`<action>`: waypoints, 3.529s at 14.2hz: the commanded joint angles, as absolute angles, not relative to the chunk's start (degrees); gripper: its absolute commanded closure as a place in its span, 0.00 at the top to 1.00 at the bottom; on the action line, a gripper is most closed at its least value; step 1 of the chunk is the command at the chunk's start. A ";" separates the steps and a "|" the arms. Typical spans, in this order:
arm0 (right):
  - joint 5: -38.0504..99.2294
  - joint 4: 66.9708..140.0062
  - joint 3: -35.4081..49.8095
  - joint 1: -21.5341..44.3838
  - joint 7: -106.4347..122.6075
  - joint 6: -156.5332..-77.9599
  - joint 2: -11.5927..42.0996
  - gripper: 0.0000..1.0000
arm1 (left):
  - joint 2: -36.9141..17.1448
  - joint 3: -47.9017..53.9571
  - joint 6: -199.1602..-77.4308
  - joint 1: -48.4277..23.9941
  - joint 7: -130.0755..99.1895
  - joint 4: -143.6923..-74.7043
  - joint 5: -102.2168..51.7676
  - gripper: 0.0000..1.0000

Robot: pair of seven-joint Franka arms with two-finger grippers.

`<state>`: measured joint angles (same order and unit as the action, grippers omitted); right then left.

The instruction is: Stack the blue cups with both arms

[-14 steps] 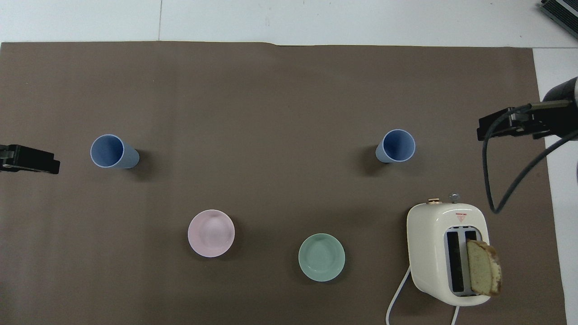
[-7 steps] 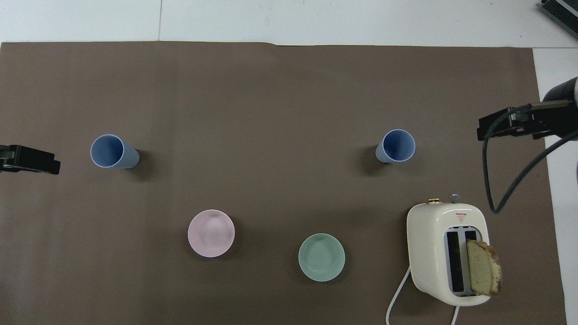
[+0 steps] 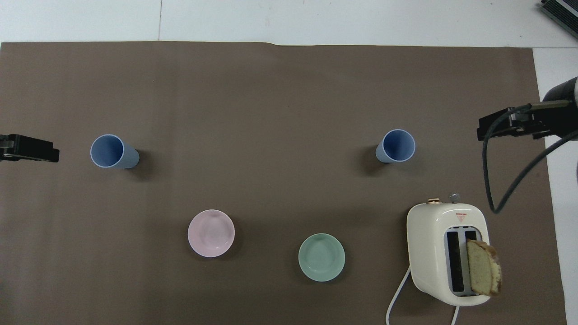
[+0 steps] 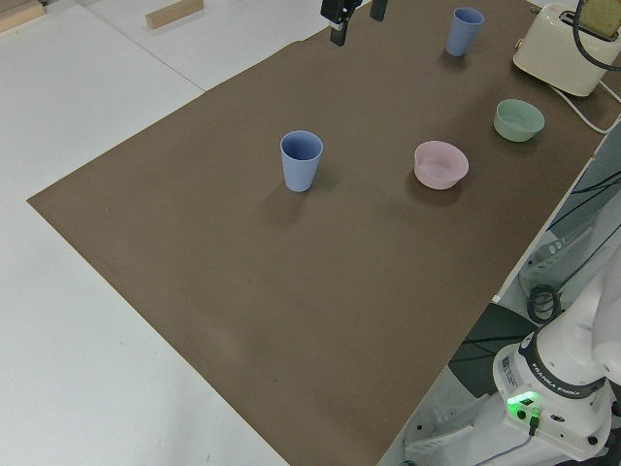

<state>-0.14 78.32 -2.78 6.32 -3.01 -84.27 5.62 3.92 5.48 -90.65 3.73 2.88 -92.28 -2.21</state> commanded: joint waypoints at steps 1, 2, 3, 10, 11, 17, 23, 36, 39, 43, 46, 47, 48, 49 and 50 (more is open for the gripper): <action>1.23 79.37 -2.55 5.36 -1.93 -84.90 4.66 1.00 | 2.38 5.45 -97.36 6.49 1.42 -96.32 -2.72 1.00; 1.23 79.37 -2.55 5.36 -1.93 -84.90 4.66 1.00 | 1.42 5.45 -99.21 6.85 -0.86 -97.02 -2.72 1.00; 1.23 79.37 -2.55 5.45 -1.93 -84.90 4.66 1.00 | 0.19 5.45 -101.14 7.20 -2.79 -97.73 -2.72 1.00; 1.23 79.37 -2.55 5.45 -1.93 -84.90 4.66 1.00 | -7.28 5.45 -112.75 10.11 -9.13 -103.17 -2.81 1.00; 1.23 79.37 -2.55 5.45 -1.93 -84.90 4.66 1.00 | -8.51 5.45 -114.42 10.02 -9.92 -104.05 -2.81 1.00; 1.23 79.37 -2.55 5.45 -1.93 -84.90 4.66 1.00 | -10.02 5.62 -124.54 9.76 -10.46 -112.23 -2.99 1.00; 1.23 79.37 -2.55 5.45 -1.93 -84.99 4.66 1.00 | -9.93 5.63 -125.42 9.14 -10.55 -113.82 -5.71 1.00; 1.23 79.37 -2.55 5.45 -1.93 -84.90 4.66 1.00 | -11.08 5.89 -119.47 9.14 -10.20 -106.63 -9.05 0.00; 1.23 79.37 -2.55 5.45 -1.93 -84.90 4.66 1.00 | -9.59 6.59 -112.96 8.97 -11.33 -101.79 -9.14 0.00; 1.23 79.37 -2.55 5.45 -1.93 -84.90 4.66 1.00 | -7.65 9.23 -113.11 3.72 -23.86 -100.90 -8.44 0.00; 1.14 79.37 -2.55 5.45 -1.93 -84.90 4.66 1.00 | -7.47 9.23 -115.04 -4.98 -38.27 -101.16 -5.37 0.00; 1.23 79.37 -2.55 5.45 -2.02 -84.99 4.66 1.00 | -7.04 9.32 -115.92 -7.27 -41.63 -101.77 -5.36 0.00; 1.23 79.37 -2.55 5.45 -1.93 -84.90 4.66 1.00 | -7.21 9.32 -116.36 -9.03 -43.49 -101.95 -5.36 0.00; 1.23 79.37 -2.55 5.45 -1.93 -84.90 4.66 1.00 | -7.73 9.32 -117.67 -11.23 -45.33 -102.30 -5.36 0.00; 1.23 79.37 -2.55 5.45 -1.93 -84.90 4.66 1.00 | -8.17 9.32 -120.03 -12.64 -47.00 -103.52 -5.36 0.00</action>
<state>-0.14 78.32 -2.78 6.31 -3.01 -84.27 5.62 -7.86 10.31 -116.33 -9.98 -43.84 -101.51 -6.27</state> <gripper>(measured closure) 0.000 0.960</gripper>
